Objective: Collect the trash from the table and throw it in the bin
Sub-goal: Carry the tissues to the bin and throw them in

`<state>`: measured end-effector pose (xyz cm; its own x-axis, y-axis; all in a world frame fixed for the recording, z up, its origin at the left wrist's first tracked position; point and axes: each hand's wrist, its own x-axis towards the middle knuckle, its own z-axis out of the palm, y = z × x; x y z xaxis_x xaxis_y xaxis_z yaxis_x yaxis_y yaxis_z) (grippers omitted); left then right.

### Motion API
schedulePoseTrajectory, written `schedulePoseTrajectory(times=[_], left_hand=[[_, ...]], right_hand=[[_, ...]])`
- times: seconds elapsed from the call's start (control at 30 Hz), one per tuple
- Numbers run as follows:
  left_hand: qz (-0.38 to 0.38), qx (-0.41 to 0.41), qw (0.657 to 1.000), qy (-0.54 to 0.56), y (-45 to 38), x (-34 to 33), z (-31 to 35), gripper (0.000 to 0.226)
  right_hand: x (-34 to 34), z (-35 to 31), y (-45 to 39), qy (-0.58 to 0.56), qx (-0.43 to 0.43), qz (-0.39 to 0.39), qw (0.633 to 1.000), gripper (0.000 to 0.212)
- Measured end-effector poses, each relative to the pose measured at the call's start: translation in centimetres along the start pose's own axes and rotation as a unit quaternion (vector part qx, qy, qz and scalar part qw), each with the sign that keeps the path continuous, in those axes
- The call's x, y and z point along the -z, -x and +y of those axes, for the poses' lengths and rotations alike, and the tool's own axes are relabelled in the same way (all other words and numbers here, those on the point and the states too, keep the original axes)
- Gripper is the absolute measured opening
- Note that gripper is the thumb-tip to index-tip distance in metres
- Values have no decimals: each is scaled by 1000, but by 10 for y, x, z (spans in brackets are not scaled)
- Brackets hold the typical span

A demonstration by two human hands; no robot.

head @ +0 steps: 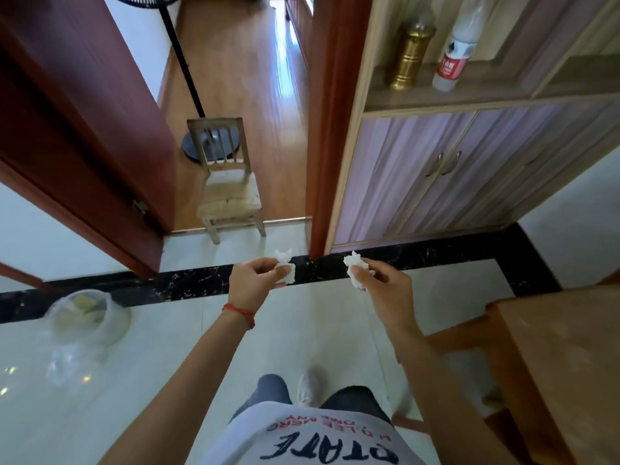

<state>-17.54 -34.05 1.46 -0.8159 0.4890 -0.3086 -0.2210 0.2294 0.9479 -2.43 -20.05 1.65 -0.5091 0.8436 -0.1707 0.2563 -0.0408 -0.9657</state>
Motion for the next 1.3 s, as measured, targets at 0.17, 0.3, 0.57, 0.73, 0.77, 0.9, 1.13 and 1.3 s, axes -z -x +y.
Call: schedulePoseTrajectory(times=[0.17, 0.3, 0.57, 0.73, 0.77, 0.9, 1.13, 1.3], left_hand=[[-24, 1, 1000, -9, -62, -20, 24, 6], [-58, 0, 998, -26, -116, -42, 40, 7], [-200, -21, 975, -92, -213, -101, 83, 13], [-305, -14, 944, -127, -255, -143, 102, 17], [-327, -11, 936, -132, -258, -152, 103, 20], [-395, -37, 907, -142, -263, -183, 106, 19], [-510, -71, 840, -172, -255, -235, 103, 13], [-567, -65, 801, -182, -245, -265, 101, 17]], right_hand=[[-10, -14, -59, -8, -7, 15, 1000, 15], [-14, -17, -98, -8, -17, 63, 998, 15], [-16, -24, -162, 19, -52, 183, 982, 15], [-16, -30, -177, -34, -66, 275, 958, 12], [-15, -30, -177, -46, -69, 292, 953, 13], [-9, -27, -173, -71, -85, 363, 925, 3], [8, -16, -148, -95, -137, 495, 853, 3], [18, -13, -134, -102, -144, 548, 818, 6]])
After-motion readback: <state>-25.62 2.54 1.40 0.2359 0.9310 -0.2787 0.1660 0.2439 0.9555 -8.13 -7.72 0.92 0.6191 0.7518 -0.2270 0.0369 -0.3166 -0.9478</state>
